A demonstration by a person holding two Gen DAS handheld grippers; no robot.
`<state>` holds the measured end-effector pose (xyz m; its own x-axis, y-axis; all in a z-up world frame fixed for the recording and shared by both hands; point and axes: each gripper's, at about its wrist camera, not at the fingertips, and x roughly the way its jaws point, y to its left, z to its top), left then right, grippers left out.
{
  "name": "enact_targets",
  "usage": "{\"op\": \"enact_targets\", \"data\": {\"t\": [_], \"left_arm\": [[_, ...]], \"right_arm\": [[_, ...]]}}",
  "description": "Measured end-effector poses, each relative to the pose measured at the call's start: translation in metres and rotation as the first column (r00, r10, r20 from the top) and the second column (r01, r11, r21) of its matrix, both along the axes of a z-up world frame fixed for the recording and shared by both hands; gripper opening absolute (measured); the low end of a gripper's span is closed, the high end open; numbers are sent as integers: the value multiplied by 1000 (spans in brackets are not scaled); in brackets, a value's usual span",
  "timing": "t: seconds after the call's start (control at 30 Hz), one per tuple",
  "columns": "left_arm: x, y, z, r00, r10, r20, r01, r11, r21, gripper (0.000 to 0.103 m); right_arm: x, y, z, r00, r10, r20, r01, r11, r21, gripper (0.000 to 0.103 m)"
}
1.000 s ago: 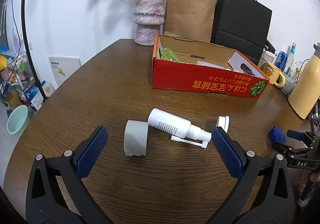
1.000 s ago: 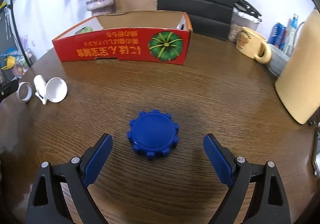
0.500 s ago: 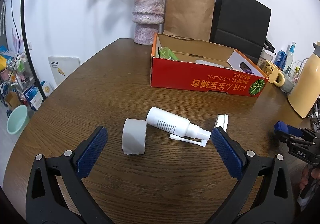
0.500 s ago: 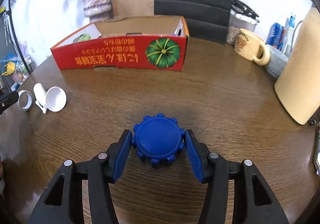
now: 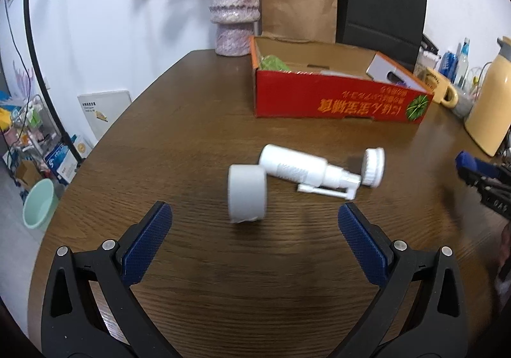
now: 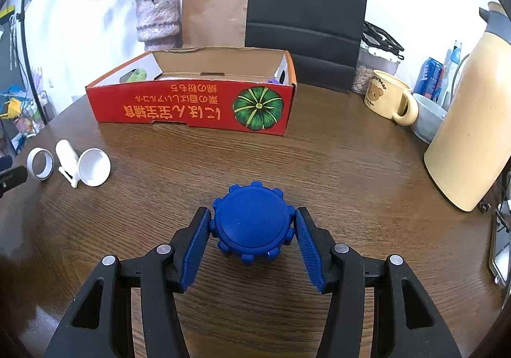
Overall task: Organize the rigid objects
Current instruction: 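Grasp the white tape roll with the left gripper while the right gripper holds the blue cap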
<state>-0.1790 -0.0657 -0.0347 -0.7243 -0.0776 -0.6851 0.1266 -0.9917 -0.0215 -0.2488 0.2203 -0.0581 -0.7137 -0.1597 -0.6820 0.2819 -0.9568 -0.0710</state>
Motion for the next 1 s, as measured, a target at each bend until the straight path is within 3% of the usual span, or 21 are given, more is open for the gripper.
{"op": "enact_targets", "data": {"t": [0.47, 0.67, 0.8, 1.0], "left_arm": [[-28, -23, -15, 992, 121, 23, -122, 992, 45, 101], [-28, -17, -8, 994, 109, 9, -109, 994, 24, 70], [-31, -14, -8, 998, 61, 23, -62, 996, 56, 21], [-27, -14, -7, 998, 55, 4, -56, 996, 70, 21]], "right_arm": [[-2, 2, -1, 1000, -3, 11, 3, 1000, -5, 59], [-1, 0, -1, 1000, 5, 10, -5, 1000, 0, 59], [-1, 0, -1, 1000, 5, 10, -5, 1000, 0, 59], [-1, 1, -1, 1000, 3, 10, -3, 1000, -2, 59]]}}
